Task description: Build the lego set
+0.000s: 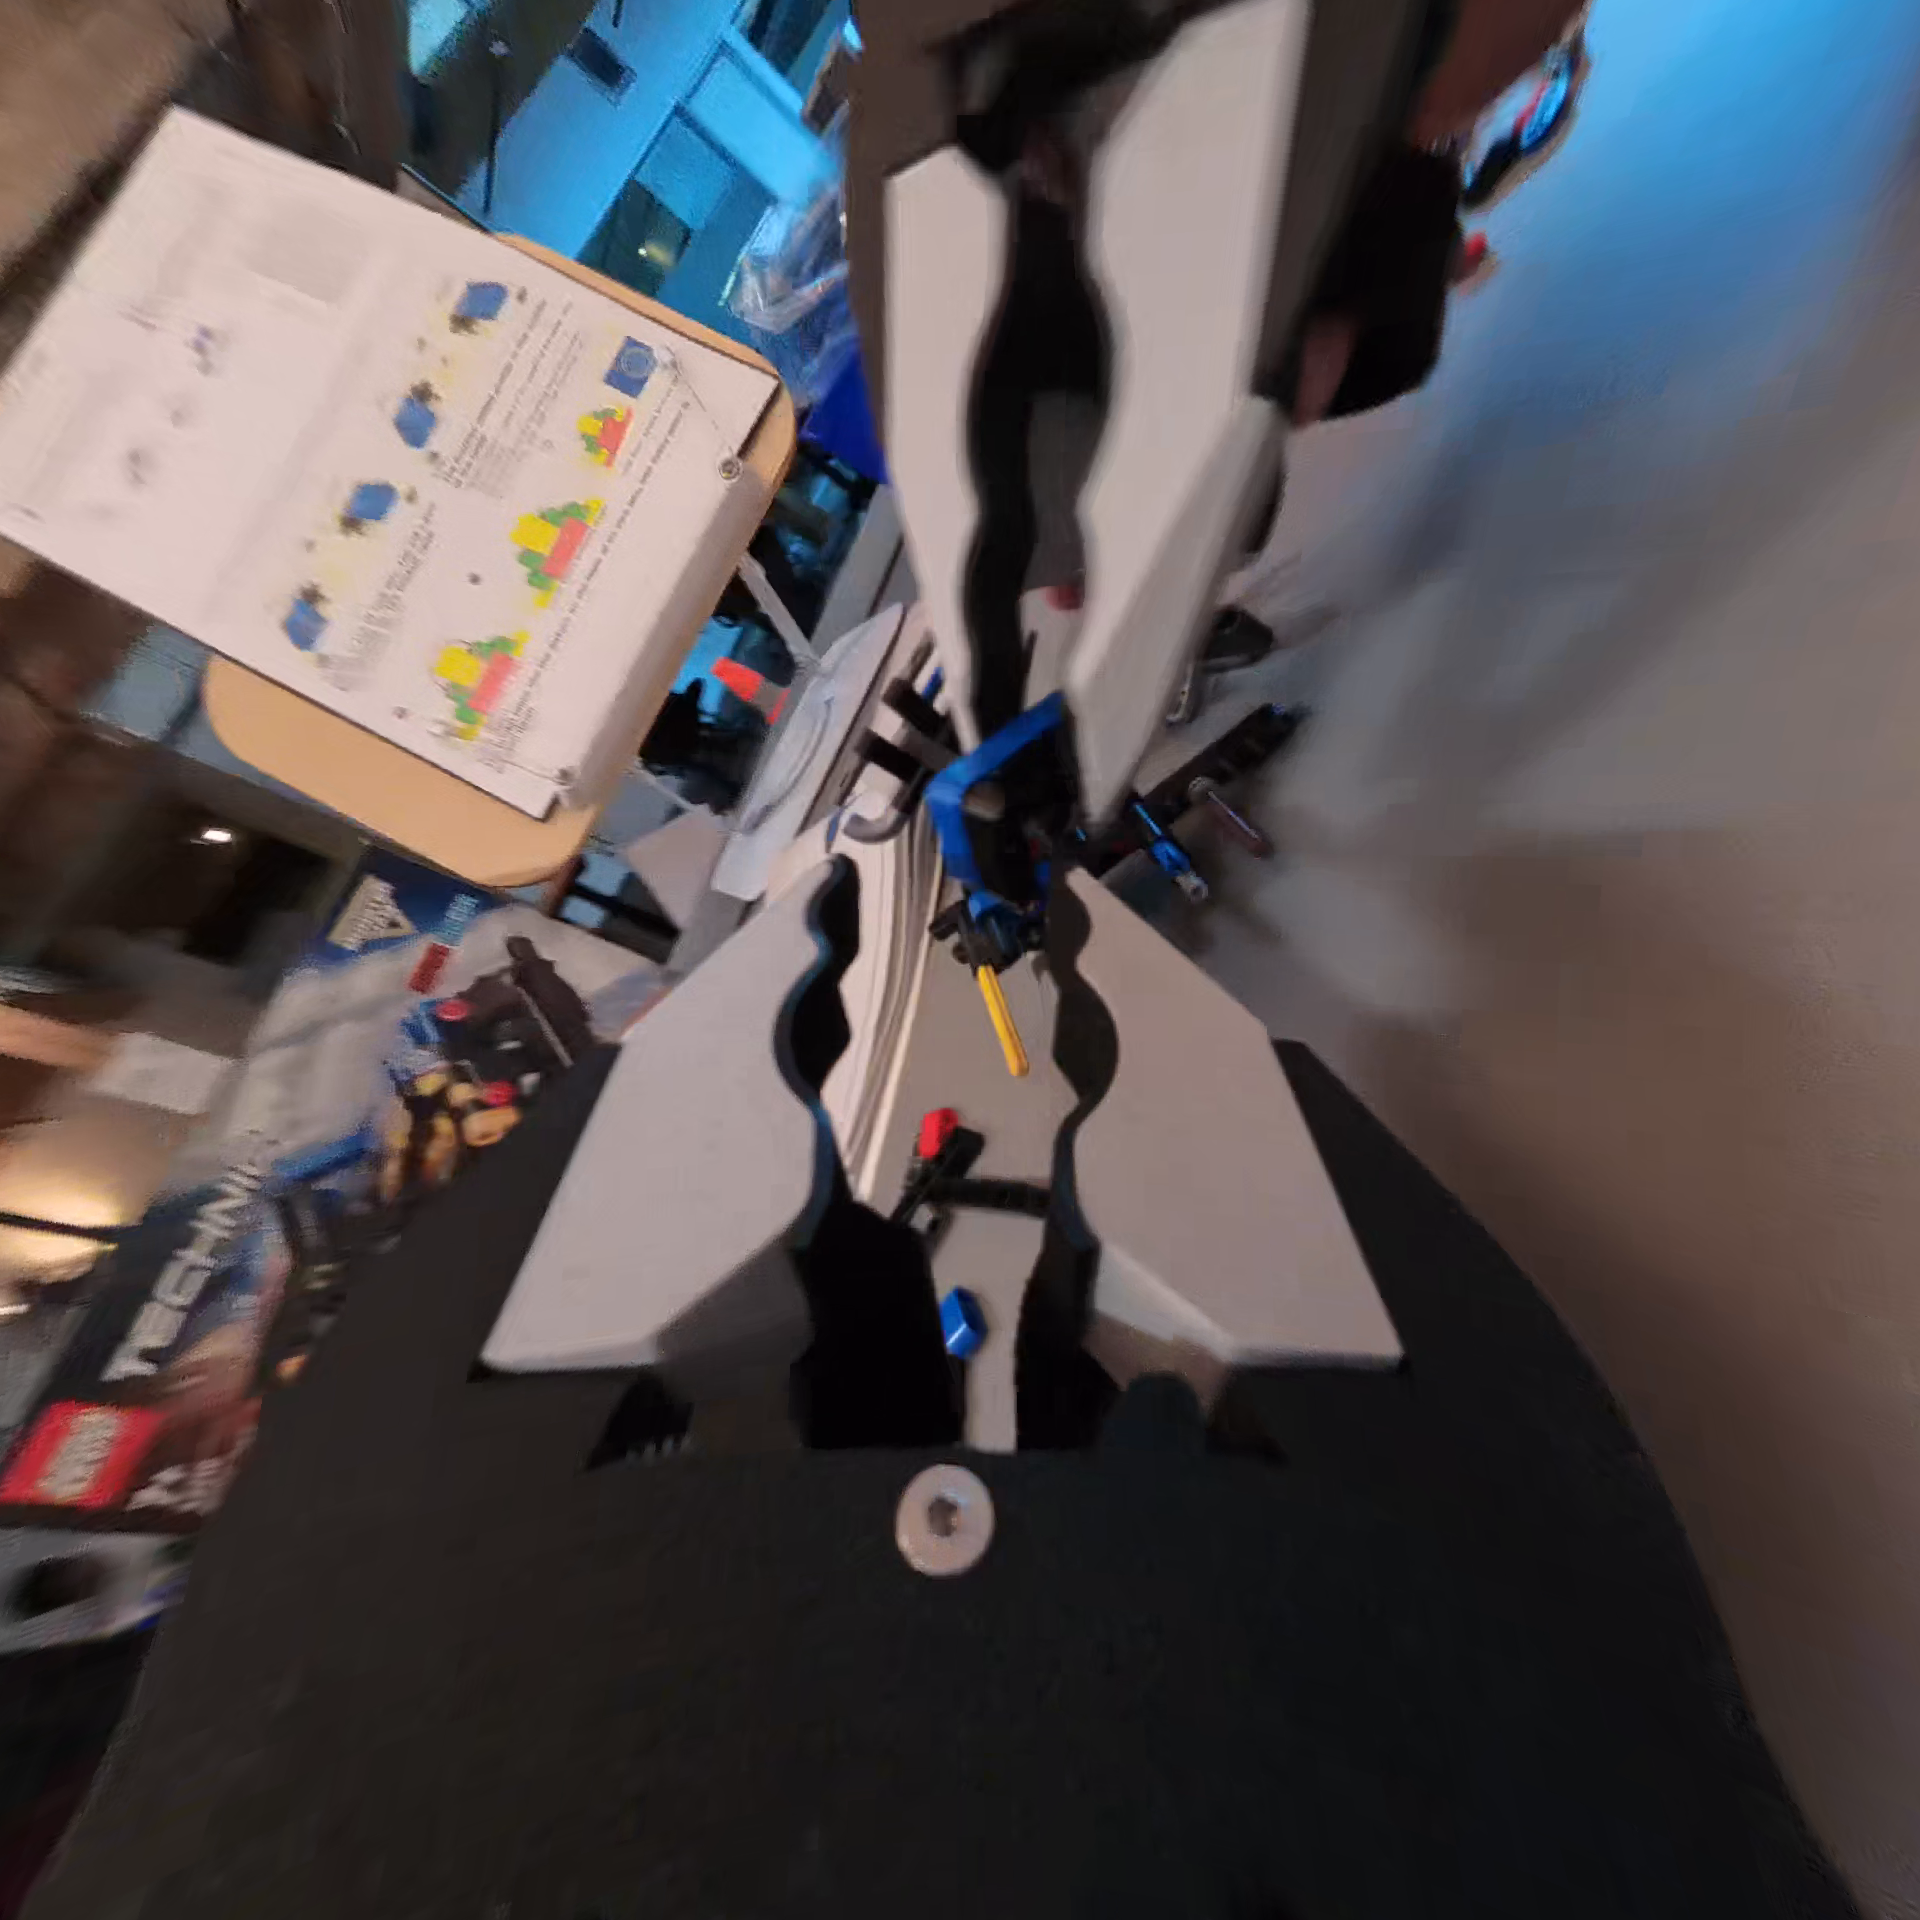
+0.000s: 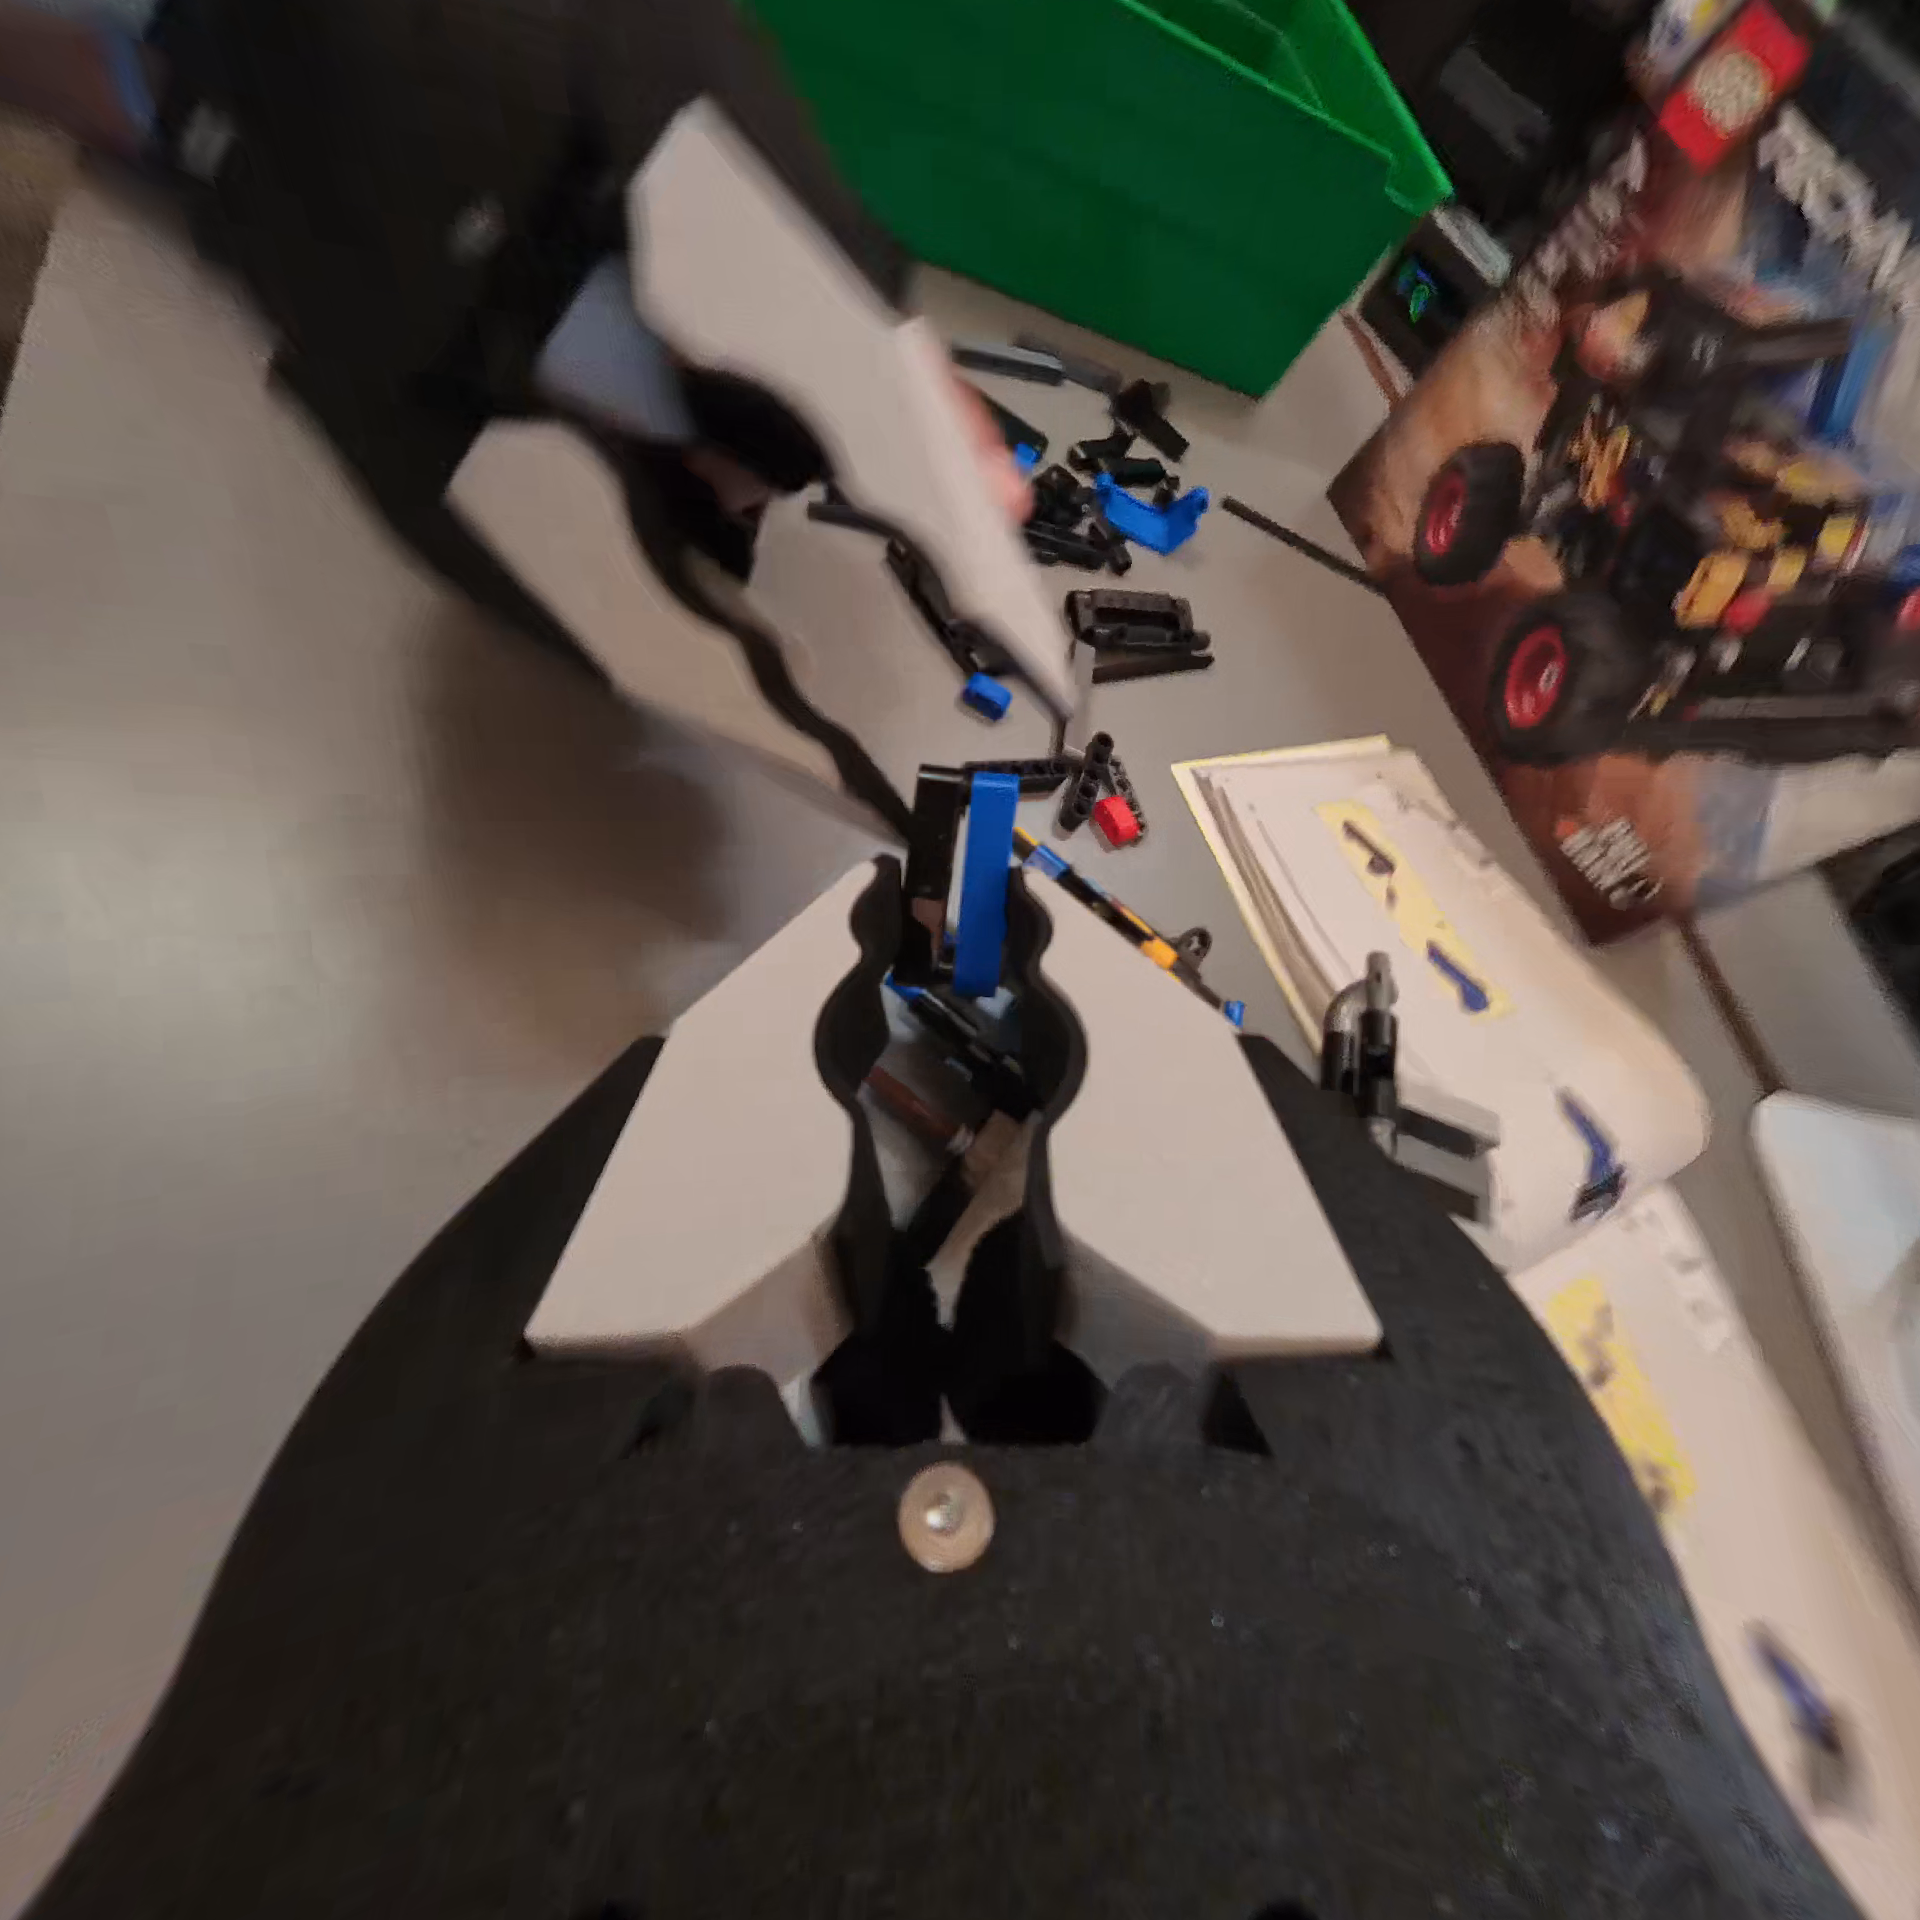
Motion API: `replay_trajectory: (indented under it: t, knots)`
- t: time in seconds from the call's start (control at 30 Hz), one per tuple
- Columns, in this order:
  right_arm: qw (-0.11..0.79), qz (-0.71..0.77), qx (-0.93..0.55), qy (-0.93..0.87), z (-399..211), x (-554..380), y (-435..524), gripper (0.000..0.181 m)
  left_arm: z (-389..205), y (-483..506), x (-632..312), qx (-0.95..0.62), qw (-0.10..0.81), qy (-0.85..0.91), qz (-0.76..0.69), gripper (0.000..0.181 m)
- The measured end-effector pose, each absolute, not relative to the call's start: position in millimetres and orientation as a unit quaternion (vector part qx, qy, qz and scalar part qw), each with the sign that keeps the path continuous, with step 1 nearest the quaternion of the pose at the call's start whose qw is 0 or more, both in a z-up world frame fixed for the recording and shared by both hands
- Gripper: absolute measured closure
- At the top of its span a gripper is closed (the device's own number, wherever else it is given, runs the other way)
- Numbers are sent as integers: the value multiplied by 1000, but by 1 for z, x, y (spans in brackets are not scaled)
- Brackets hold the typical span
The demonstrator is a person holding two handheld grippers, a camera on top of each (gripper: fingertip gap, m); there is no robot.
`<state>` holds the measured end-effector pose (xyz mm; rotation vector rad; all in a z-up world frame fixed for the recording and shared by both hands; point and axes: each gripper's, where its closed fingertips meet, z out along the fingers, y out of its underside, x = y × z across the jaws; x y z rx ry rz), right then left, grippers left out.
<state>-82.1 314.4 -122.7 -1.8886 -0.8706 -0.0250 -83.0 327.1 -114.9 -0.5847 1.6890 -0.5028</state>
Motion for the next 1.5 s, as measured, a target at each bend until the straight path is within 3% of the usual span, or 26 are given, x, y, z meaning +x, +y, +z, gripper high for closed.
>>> replay_trajectory:
  t: [0.03,0.13,0.3,0.6,0.83,1.5]
  knots:
    - [505,-35,-763,-403,-125,-85,310,163,-115,323,-85,-253,577,735,-249,139]
    - [518,-105,-708,-468,-121,-94,305,163,-120,309,-90,-240,530,758,-295,145]
    - [532,-110,-682,-490,-116,-105,302,163,-118,304,-96,-206,546,762,-282,163]
    - [512,-135,-690,-494,-124,-104,304,166,-125,307,-97,-197,550,774,-245,166]
    - [546,-64,-720,-424,-108,-96,306,164,-107,313,-94,-256,538,736,-322,166]
    - [545,-133,-705,-435,-114,-84,310,154,-108,315,-94,-263,534,736,-322,165]
